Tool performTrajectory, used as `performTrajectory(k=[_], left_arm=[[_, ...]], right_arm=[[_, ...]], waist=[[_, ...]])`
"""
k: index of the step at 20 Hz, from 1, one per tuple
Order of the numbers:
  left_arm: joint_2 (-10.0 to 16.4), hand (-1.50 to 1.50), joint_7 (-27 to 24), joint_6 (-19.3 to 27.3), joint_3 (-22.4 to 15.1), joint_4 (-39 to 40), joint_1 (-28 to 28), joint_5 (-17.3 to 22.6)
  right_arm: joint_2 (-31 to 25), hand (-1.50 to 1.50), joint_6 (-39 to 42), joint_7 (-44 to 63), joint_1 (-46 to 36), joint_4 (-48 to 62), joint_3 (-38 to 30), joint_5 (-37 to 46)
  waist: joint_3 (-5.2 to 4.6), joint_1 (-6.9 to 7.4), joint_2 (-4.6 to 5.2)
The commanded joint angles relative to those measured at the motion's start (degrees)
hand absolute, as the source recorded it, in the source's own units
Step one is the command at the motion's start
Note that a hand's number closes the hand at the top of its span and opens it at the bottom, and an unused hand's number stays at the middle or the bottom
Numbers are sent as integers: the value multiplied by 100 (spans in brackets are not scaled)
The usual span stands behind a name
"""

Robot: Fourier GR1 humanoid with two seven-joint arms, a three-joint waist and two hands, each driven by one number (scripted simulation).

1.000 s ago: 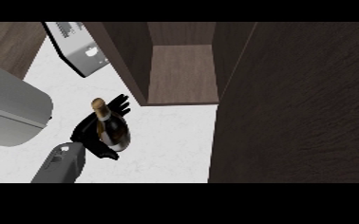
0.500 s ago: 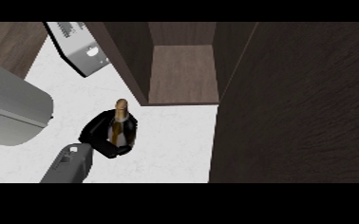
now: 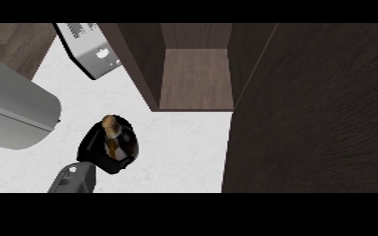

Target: Pick up the wine, place it into the cabinet and close the cabinet

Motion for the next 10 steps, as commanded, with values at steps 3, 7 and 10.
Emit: performTrajectory(k=[3,7,10], left_arm=[[-296,150,-896,902,913,-450,794,715],[-684,150,-763,1002,511,-1606,1092,885],[-693,150,-171,936,200,-2582,1467,1207]], right_arm=[[-74,-150,37,206,305,-924,-86,-399],[-110,-150,23,487,245,-1126,-132,-512],[-79,-150,89,226,501,-1102,-207,-530]], waist=[[3,45,-14],[6,36,0],[13,31,-6]])
